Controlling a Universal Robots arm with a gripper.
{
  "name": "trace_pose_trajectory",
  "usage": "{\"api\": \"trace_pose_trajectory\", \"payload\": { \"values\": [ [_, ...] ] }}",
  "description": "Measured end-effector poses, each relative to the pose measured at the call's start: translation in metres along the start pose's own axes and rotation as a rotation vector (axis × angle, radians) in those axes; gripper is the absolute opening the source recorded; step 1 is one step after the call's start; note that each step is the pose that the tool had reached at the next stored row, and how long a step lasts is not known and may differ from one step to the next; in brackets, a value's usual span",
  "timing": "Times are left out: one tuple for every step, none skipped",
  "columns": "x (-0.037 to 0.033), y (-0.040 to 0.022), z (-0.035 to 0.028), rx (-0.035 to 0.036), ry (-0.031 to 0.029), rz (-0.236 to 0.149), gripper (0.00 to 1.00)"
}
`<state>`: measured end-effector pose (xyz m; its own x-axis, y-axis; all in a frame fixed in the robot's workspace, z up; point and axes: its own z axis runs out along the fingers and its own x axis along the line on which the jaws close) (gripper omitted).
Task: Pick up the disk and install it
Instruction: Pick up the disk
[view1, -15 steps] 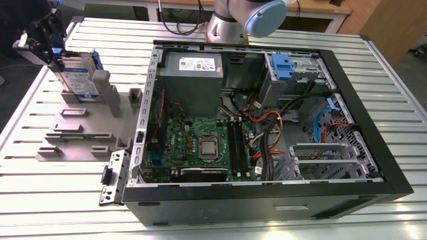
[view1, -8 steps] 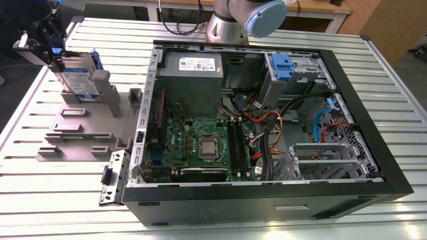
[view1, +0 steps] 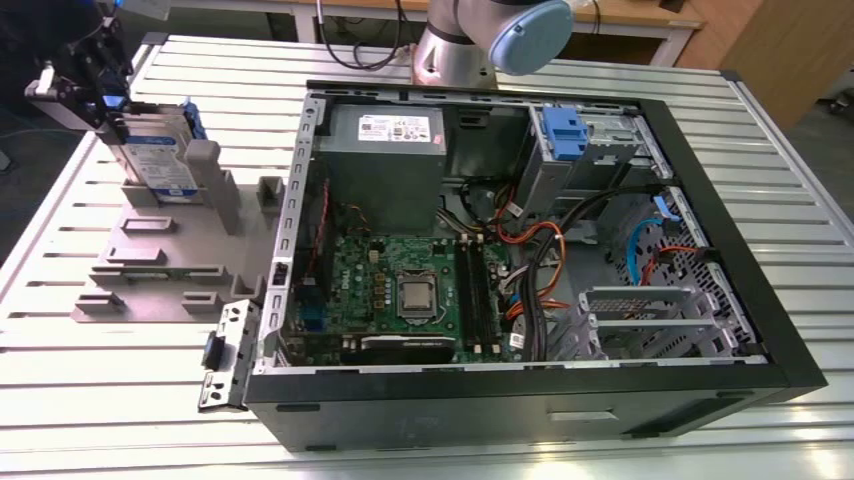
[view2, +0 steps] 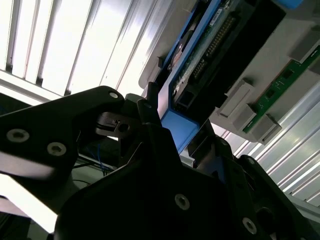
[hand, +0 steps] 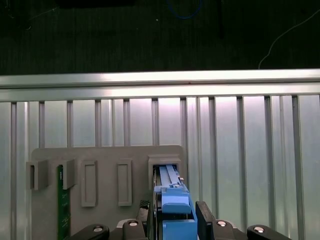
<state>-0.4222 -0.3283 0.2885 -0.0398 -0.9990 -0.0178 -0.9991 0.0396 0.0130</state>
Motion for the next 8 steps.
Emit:
{"api": "trace_pose_trajectory", "payload": {
  "values": [
    [0.0, 0.0001, -0.0008, -0.0005, 0.0002, 0.0, 0.48],
    [-0.0001, 0.0, -0.0009, -0.0001, 0.0, 0.0, 0.48],
    [-0.0001, 0.0, -0.0009, 0.0003, -0.0002, 0.0, 0.48],
    [-0.0001, 0.0, -0.0011, 0.0001, -0.0001, 0.0, 0.48],
    [-0.0001, 0.0, -0.0011, 0.0, 0.0, 0.0, 0.48],
    [0.0, 0.0001, -0.0012, -0.0001, 0.0, 0.0, 0.48],
    [-0.0001, 0.0002, -0.0011, 0.0, 0.0, 0.0, 0.48],
    [0.0, 0.0003, -0.0009, 0.0, 0.0, 0.0, 0.48]
  ]
}}
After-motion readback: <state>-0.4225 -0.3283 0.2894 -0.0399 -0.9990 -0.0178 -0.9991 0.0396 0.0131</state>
